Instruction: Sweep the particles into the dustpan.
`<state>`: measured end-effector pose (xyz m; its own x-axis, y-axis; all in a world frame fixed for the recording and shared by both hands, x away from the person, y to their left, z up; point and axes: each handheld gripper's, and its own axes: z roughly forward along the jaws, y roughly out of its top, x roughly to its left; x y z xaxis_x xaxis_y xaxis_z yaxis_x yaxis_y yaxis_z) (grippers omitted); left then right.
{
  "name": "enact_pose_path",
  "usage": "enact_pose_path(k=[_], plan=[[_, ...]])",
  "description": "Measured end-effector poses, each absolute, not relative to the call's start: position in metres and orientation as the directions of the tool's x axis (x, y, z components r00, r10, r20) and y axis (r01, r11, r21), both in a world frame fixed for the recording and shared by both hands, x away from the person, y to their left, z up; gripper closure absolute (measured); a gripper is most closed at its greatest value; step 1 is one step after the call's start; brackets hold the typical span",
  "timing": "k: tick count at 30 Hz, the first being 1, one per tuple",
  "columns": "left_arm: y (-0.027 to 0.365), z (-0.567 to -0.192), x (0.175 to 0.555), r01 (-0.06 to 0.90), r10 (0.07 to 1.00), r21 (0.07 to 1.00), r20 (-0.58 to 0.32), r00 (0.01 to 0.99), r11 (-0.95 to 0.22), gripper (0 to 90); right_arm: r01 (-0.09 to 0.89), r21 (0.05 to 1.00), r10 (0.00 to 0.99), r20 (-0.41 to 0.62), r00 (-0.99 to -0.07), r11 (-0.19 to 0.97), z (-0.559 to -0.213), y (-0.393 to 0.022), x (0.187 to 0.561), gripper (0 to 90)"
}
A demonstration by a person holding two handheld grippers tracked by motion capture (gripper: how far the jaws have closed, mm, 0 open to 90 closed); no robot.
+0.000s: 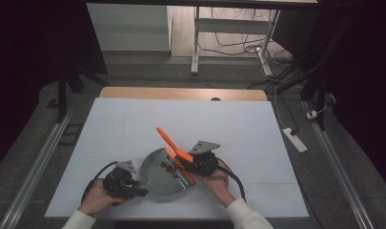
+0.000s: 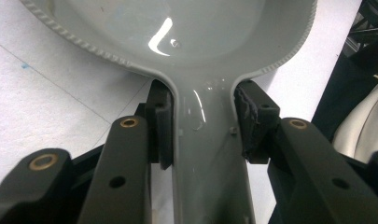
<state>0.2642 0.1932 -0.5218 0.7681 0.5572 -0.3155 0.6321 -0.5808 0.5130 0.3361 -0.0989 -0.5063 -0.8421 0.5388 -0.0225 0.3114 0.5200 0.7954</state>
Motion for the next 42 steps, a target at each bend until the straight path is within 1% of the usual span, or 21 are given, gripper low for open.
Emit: enact_pose_path(k=[4, 8, 11, 15, 16, 17, 25, 29, 33, 42], plan=[[0.193, -0.522, 0.264, 0.632, 0.558, 0.513, -0.316, 0.768, -0.581, 61.3, 0.308, 0.808, 0.509, 0.013, -0.861, 0.501, -0.504, -0.093, 0.332, 70.7], [0.193, -0.522, 0.264, 0.632, 0.557, 0.514, -0.316, 0.768, -0.58, 61.3, 0.267, 0.817, 0.463, 0.0, -0.886, 0.511, -0.501, -0.088, 0.327, 70.7], [0.193, -0.522, 0.264, 0.632, 0.557, 0.513, -0.316, 0.768, -0.581, 61.3, 0.264, 0.827, 0.469, 0.001, -0.883, 0.496, -0.497, -0.088, 0.327, 70.7], [0.193, -0.522, 0.264, 0.632, 0.556, 0.513, -0.317, 0.768, -0.581, 61.2, 0.272, 0.847, 0.519, -0.005, -0.855, 0.457, -0.489, -0.101, 0.332, 70.6], [0.193, -0.522, 0.264, 0.632, 0.556, 0.513, -0.317, 0.768, -0.581, 61.2, 0.272, 0.847, 0.519, -0.005, -0.855, 0.457, -0.489, -0.101, 0.332, 70.6], [0.193, -0.522, 0.264, 0.633, 0.557, 0.512, -0.317, 0.768, -0.58, 61.3, 0.286, 0.853, 0.548, 0.0, -0.836, 0.436, -0.487, -0.108, 0.335, 70.6], [0.193, -0.522, 0.264, 0.633, 0.557, 0.512, -0.317, 0.768, -0.581, 61.2, 0.314, 0.841, 0.612, -0.025, -0.791, 0.441, -0.49, -0.127, 0.347, 70.6], [0.193, -0.522, 0.264, 0.633, 0.557, 0.512, -0.317, 0.768, -0.581, 61.3, 0.356, 0.822, 0.651, -0.024, -0.759, 0.445, -0.498, -0.138, 0.348, 70.6], [0.193, -0.522, 0.264, 0.633, 0.557, 0.513, -0.317, 0.768, -0.58, 61.3, 0.376, 0.807, 0.656, -0.018, -0.755, 0.455, -0.505, -0.139, 0.347, 70.7], [0.193, -0.522, 0.264, 0.633, 0.558, 0.513, -0.316, 0.767, -0.58, 61.3, 0.377, 0.813, 0.642, 0.005, -0.766, 0.444, -0.509, -0.132, 0.341, 70.6]])
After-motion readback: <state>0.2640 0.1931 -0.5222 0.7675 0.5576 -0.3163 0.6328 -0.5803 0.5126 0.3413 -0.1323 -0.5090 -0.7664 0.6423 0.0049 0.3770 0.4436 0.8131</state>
